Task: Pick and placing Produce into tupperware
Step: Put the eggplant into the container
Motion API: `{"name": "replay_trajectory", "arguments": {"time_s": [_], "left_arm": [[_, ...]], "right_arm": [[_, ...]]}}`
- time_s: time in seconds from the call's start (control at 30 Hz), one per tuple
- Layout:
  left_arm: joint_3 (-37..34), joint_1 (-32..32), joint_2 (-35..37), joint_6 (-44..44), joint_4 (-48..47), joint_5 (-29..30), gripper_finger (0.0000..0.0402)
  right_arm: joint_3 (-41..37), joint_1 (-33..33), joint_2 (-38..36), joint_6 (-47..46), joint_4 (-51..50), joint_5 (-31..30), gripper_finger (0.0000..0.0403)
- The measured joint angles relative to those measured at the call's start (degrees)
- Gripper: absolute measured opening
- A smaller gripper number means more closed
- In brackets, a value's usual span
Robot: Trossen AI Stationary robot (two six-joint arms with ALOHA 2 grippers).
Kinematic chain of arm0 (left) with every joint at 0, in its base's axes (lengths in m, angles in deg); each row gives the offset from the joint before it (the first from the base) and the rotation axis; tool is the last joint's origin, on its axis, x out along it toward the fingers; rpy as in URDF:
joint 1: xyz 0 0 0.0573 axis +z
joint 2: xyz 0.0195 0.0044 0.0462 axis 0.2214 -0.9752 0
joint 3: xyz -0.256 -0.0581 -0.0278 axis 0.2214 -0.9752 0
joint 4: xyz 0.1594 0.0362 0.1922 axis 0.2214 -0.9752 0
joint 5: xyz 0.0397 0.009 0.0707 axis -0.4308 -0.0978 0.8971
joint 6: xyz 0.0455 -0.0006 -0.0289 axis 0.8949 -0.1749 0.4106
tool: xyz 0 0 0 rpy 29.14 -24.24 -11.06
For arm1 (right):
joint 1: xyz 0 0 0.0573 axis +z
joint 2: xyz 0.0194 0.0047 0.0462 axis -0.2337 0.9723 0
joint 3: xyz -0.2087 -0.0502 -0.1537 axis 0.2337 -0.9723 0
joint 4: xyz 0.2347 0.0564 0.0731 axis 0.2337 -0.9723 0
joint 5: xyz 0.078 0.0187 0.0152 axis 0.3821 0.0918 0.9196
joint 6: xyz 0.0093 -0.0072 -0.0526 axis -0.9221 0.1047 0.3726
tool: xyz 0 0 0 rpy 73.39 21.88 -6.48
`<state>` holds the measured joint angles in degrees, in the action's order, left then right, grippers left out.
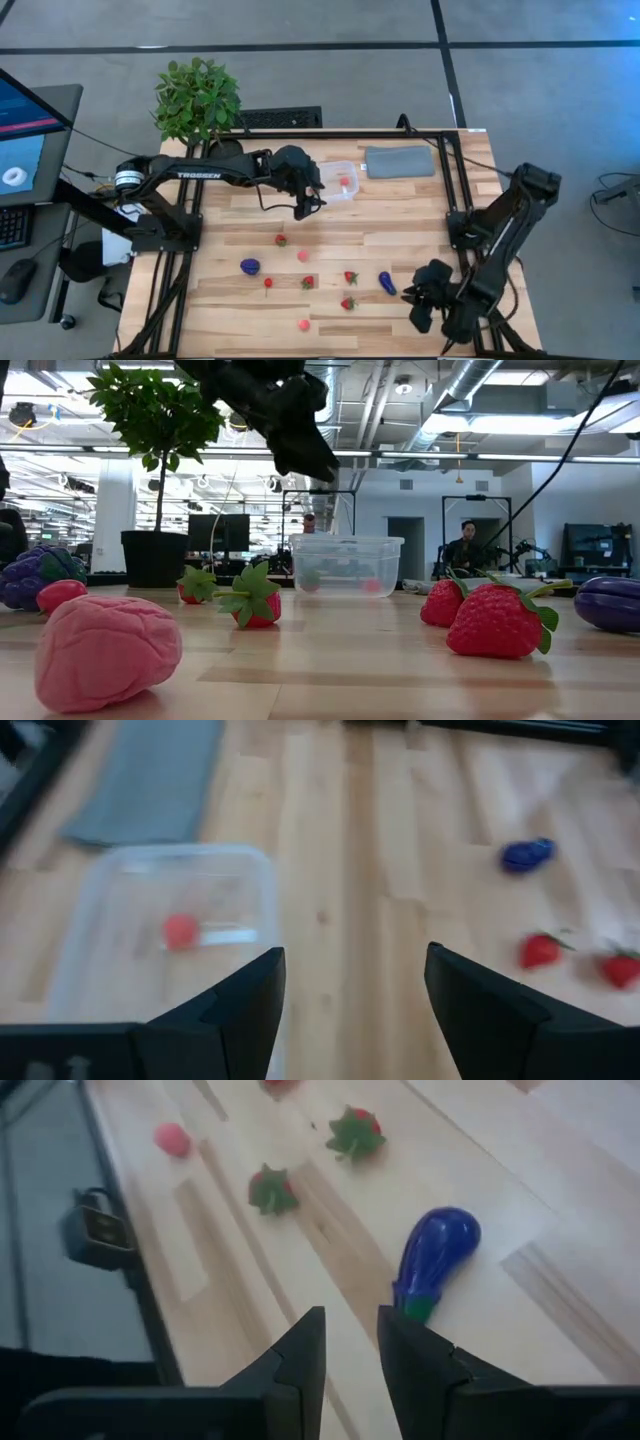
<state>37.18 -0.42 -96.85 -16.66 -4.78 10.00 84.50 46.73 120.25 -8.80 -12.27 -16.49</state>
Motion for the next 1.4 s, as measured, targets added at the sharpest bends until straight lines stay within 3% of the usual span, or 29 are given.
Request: {"name": "replay_trajectory", "arguments": {"time_s": [0.33,0.57,0.8,1.13,1.4], "left_arm": [[0.0,-5.1,5.2,-2.6,-12.8,-7.6,0.0229],[0.0,-11.1,10.5,-2.6,-19.6,-3.6,0.0229],[0.0,-14.0,14.2,-2.8,-19.2,2.9,0.0229],[0.0,-14.9,14.4,-6.9,-19.9,3.4,0.0229],[0.0,-18.1,14.4,-8.6,-24.4,6.3,0.0229]], "right_arm": [[14.6,0.0,16.2,-21.3,-26.0,-1.1,0.0116],[15.8,-2.2,20.7,-28.4,-22.2,3.3,0.0116],[15.8,-6.7,14.8,-21.5,-22.2,2.5,0.0108],[15.8,-14.6,7.8,-8.1,-19.2,8.2,0.0065],[14.3,-15.5,9.2,-7.0,-20.0,14.5,0.0109]]}}
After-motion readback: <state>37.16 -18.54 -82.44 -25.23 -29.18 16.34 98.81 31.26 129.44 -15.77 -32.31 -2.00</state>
